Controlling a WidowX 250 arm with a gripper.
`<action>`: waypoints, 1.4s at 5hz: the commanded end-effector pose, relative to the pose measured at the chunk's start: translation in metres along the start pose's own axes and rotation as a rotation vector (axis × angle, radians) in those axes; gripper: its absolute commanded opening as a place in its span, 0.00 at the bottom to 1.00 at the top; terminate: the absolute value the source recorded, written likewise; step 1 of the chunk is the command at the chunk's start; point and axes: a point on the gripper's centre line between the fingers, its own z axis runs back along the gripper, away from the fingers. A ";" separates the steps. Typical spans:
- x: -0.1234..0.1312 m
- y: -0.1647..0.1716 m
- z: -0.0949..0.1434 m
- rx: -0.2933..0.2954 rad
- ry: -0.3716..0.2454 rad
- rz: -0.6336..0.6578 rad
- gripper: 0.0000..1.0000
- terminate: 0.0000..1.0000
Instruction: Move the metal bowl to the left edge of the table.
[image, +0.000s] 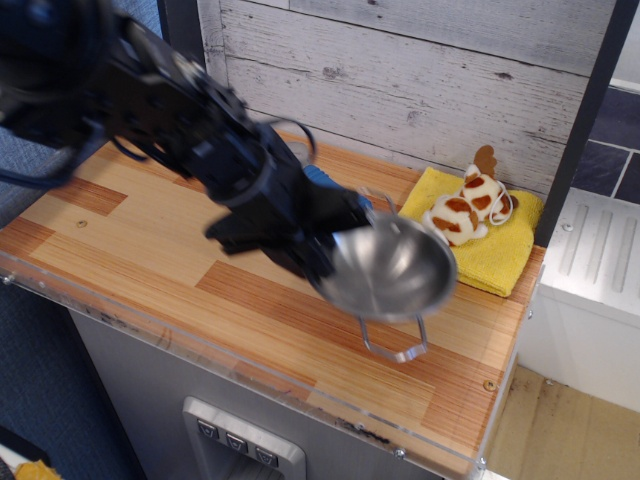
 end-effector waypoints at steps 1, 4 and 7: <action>0.019 0.023 0.049 0.093 -0.092 0.111 0.00 0.00; 0.042 0.071 0.081 0.312 -0.219 0.463 0.00 0.00; 0.055 0.121 0.084 0.393 -0.421 0.751 0.00 0.00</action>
